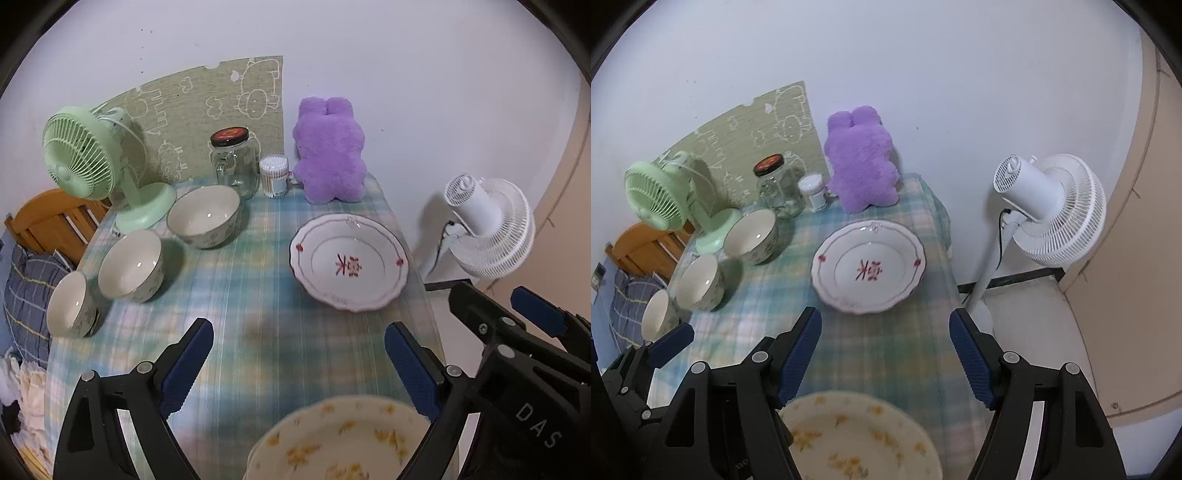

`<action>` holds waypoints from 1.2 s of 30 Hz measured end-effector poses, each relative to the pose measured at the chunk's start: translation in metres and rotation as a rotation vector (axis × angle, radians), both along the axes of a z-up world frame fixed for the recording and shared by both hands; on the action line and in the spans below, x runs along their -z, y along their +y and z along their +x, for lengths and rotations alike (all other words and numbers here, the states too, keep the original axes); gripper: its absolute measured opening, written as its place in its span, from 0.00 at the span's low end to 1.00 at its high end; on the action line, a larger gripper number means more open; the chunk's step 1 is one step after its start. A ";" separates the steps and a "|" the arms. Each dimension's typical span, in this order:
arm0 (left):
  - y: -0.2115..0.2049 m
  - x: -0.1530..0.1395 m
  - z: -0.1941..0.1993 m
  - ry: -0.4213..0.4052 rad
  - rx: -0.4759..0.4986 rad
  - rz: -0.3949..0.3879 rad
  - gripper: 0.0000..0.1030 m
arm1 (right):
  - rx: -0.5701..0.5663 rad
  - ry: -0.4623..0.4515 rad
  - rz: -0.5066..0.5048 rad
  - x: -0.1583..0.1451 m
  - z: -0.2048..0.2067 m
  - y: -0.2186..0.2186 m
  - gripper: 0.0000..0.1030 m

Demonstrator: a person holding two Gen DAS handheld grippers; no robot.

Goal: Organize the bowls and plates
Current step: 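Move both grippers to the red-patterned white plate and close on its rim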

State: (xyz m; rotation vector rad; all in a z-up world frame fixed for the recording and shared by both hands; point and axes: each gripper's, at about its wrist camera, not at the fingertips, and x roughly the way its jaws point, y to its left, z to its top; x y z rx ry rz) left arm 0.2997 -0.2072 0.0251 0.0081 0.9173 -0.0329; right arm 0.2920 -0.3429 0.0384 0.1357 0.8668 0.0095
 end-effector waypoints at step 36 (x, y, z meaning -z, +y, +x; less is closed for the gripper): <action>-0.023 0.109 0.167 0.101 -0.084 0.031 0.78 | -0.039 0.116 0.005 0.105 0.193 -0.016 0.72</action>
